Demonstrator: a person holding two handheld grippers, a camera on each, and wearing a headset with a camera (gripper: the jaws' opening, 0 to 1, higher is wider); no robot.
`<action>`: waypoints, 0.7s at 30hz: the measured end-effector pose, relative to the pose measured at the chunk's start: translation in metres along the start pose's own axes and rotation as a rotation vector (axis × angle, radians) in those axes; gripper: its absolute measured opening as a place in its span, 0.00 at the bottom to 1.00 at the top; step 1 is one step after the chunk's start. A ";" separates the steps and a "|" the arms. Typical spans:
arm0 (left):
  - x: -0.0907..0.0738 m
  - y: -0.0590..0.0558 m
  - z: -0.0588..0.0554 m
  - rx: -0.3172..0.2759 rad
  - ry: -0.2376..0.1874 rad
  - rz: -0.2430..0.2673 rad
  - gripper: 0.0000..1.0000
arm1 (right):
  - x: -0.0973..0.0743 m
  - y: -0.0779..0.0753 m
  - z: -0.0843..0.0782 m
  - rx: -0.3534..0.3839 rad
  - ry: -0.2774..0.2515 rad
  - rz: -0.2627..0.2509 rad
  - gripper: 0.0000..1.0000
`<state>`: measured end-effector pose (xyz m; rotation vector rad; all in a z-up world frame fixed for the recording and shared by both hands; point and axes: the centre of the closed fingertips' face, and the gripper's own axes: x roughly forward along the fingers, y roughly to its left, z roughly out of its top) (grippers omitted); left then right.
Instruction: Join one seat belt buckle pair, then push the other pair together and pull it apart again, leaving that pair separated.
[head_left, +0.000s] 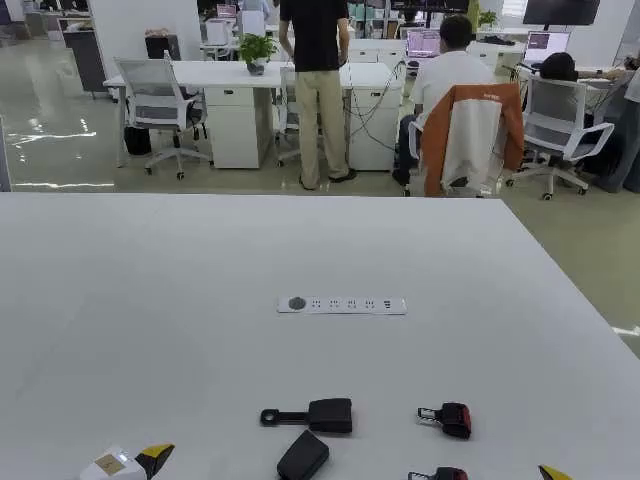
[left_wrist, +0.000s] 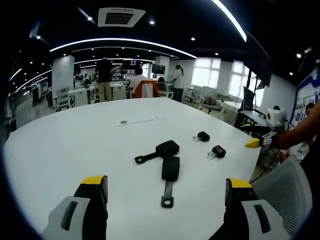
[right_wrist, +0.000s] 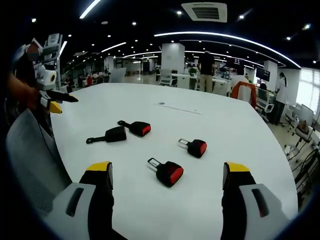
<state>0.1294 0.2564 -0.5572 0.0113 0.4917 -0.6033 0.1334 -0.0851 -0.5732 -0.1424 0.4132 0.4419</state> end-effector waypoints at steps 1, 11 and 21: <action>0.000 0.000 0.000 0.000 0.000 0.000 1.00 | 0.000 0.000 0.000 -0.001 -0.001 0.001 0.90; -0.002 0.000 0.001 0.006 0.002 0.002 1.00 | 0.003 0.000 -0.001 -0.004 -0.004 0.002 0.89; 0.002 -0.004 0.004 0.006 0.003 -0.003 1.00 | 0.000 0.001 0.000 0.001 0.000 0.002 0.89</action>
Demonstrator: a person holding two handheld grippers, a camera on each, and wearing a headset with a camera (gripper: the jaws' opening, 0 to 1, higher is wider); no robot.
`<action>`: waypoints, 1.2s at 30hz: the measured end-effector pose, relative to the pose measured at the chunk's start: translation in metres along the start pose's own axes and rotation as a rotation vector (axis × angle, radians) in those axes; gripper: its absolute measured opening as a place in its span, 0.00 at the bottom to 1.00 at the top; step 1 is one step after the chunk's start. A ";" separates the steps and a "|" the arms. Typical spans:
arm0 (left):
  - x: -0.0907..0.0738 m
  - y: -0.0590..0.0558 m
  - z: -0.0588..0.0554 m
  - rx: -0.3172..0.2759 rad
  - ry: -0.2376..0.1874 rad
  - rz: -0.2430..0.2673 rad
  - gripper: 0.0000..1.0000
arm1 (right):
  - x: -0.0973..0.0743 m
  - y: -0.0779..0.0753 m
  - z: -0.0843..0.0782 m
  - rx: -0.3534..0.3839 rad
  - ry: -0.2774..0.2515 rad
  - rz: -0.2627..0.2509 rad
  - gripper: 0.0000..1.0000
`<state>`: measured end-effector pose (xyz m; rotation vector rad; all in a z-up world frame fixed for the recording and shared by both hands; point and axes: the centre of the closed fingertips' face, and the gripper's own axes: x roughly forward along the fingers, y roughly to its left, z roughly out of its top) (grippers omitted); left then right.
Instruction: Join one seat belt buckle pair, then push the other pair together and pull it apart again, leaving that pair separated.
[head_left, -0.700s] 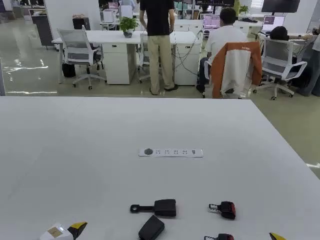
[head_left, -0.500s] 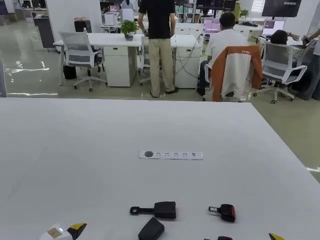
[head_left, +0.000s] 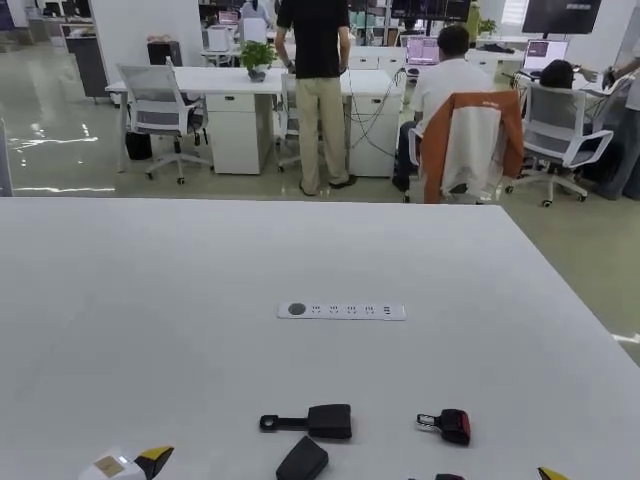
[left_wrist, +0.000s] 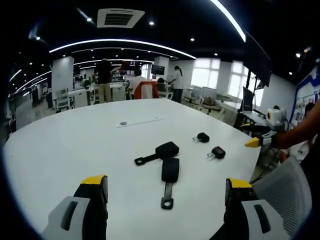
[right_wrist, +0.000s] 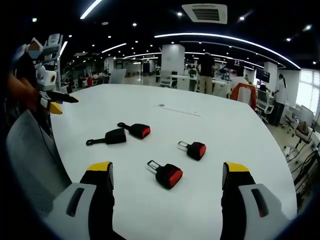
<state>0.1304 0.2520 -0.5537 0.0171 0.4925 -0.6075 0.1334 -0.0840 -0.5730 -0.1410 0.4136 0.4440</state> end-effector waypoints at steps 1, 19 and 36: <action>0.000 0.000 0.000 0.000 0.001 0.000 1.00 | 0.000 0.000 0.000 0.000 -0.001 0.000 0.89; -0.001 -0.001 0.000 -0.007 -0.002 0.002 1.00 | 0.000 0.002 0.002 0.002 -0.001 0.003 0.89; -0.001 -0.002 0.000 -0.009 -0.005 -0.002 1.00 | -0.005 0.003 0.005 0.005 -0.002 0.000 0.89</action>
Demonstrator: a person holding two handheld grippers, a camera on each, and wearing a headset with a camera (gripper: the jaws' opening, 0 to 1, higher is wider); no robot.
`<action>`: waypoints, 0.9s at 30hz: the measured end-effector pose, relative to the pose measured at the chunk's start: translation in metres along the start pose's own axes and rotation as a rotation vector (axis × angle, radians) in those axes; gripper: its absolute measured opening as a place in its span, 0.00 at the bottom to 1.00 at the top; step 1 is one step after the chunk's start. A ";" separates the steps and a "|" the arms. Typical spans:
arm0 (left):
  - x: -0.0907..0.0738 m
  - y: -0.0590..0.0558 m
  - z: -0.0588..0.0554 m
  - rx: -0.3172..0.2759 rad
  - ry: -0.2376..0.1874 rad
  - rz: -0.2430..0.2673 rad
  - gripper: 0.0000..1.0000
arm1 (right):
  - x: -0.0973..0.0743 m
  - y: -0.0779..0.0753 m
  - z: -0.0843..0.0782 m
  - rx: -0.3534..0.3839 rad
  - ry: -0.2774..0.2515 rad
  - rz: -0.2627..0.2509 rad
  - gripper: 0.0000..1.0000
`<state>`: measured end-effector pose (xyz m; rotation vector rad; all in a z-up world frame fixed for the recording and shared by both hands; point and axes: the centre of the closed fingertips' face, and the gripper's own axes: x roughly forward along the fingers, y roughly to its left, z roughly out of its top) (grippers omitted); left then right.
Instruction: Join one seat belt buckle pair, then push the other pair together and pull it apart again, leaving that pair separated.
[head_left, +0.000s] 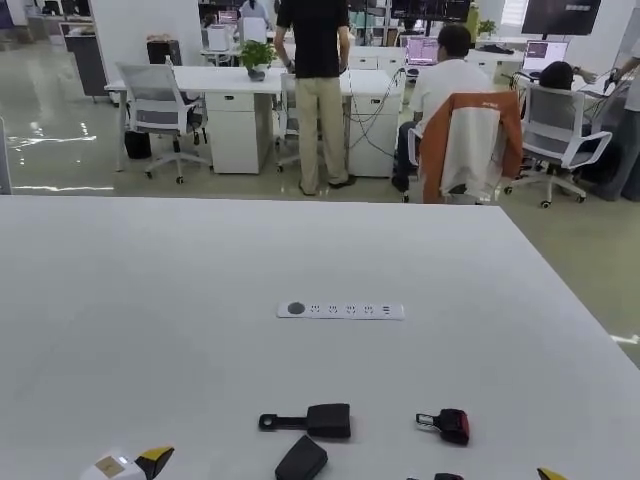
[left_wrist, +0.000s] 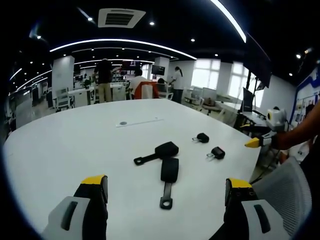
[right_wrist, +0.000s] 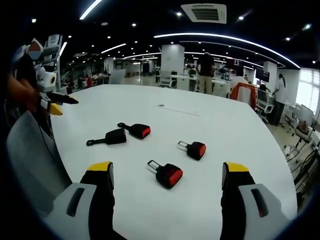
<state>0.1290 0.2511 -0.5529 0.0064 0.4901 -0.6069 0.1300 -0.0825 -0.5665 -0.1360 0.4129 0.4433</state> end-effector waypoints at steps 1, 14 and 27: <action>0.000 0.000 0.000 -0.001 0.000 -0.001 1.00 | 0.000 0.000 0.000 -0.001 0.000 0.001 0.89; 0.002 0.001 -0.002 0.007 0.005 -0.008 1.00 | 0.002 -0.001 -0.003 -0.001 0.007 0.007 0.89; 0.006 -0.001 -0.007 0.008 0.026 -0.013 0.99 | 0.006 0.003 -0.005 -0.001 0.018 0.026 0.87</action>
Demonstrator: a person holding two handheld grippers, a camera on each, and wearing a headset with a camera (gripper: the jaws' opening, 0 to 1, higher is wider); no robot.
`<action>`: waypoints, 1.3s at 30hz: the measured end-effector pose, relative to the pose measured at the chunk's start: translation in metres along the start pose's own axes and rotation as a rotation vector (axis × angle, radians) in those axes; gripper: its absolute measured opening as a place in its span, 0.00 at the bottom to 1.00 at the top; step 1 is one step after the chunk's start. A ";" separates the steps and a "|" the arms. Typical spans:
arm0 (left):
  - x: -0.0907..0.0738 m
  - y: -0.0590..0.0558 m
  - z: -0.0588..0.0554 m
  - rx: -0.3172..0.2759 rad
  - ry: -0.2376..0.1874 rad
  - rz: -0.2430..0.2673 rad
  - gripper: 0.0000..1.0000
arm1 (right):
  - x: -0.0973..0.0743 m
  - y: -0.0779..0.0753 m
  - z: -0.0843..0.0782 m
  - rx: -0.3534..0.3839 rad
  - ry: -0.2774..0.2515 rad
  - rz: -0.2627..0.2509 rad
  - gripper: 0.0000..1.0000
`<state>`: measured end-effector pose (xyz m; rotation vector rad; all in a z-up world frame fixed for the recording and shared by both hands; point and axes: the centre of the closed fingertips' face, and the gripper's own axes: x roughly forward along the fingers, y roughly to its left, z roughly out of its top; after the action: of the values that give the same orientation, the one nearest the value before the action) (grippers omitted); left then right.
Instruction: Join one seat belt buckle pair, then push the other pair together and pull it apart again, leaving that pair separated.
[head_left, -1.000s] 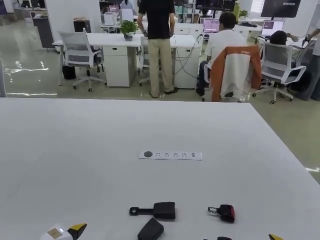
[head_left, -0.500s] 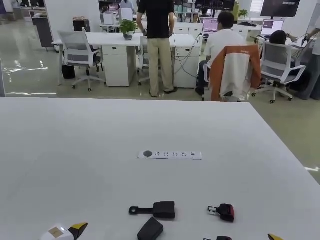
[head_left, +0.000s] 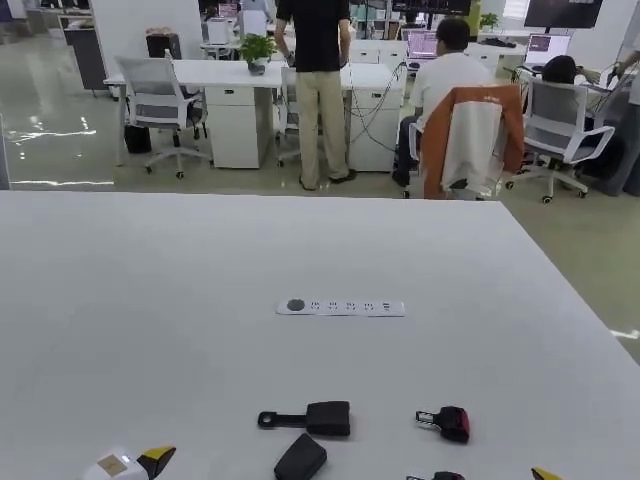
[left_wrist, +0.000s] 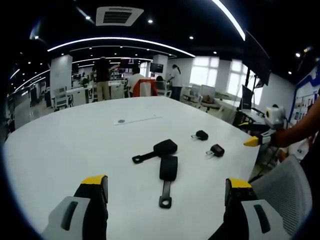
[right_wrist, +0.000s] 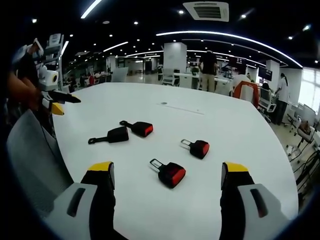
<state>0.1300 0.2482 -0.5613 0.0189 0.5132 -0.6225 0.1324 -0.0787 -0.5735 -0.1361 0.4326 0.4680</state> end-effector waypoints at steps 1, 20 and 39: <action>0.000 0.000 0.000 0.000 0.002 0.000 0.99 | 0.000 0.000 0.000 0.000 0.003 0.002 0.87; 0.021 -0.004 -0.003 -0.023 0.028 -0.011 0.99 | 0.017 -0.004 -0.007 0.013 0.026 0.029 0.87; 0.059 -0.006 0.000 -0.011 0.070 -0.042 0.99 | 0.047 -0.009 -0.012 0.022 0.073 0.079 0.86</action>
<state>0.1673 0.2107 -0.5874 0.0198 0.5855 -0.6624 0.1700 -0.0701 -0.6046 -0.1155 0.5164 0.5365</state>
